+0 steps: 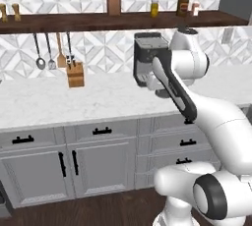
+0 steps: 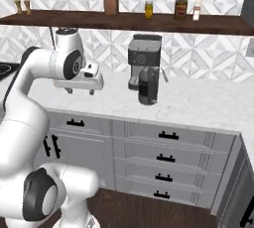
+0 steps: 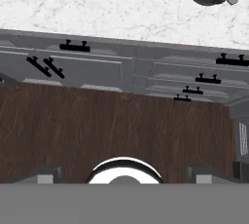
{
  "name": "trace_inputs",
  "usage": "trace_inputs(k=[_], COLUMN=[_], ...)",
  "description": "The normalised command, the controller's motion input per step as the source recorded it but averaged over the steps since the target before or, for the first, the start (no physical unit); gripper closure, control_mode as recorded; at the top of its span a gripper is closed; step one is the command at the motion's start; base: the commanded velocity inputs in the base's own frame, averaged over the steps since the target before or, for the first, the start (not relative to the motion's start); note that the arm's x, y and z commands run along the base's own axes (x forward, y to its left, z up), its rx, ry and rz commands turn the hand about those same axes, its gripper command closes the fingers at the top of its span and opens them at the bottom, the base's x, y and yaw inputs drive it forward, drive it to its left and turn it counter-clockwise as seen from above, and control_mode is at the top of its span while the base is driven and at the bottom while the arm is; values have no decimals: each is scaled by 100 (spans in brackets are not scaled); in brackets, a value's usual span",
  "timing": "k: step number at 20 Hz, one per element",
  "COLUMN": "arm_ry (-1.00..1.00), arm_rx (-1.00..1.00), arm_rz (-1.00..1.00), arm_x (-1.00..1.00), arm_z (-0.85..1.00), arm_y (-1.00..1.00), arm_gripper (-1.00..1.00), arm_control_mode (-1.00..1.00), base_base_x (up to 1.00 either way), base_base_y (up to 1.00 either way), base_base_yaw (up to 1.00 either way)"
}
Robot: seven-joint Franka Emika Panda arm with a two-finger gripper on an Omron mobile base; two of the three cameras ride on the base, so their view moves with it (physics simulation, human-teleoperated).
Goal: Navigate to the toaster.
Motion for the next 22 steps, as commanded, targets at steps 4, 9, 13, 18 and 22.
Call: trace_inputs(k=[4, 9, 13, 18, 22], arm_ry=[0, 0, 0, 0, 0], arm_rx=[0, 0, 0, 0, 0], arm_rz=[0, 0, 0, 0, 0], arm_x=[0, 0, 0, 0, 0], arm_z=[0, 0, 0, 0, 0], arm_y=[0, 0, 0, 0, 0], arm_gripper=[-100, -100, -100, -100, -100], arm_control_mode=[100, 100, 100, 100, 100], base_base_x=[-44, -28, -18, -3, 0], base_base_y=[-2, -2, 0, 0, 0], base_base_yaw=[21, 40, 57, 66, 70])
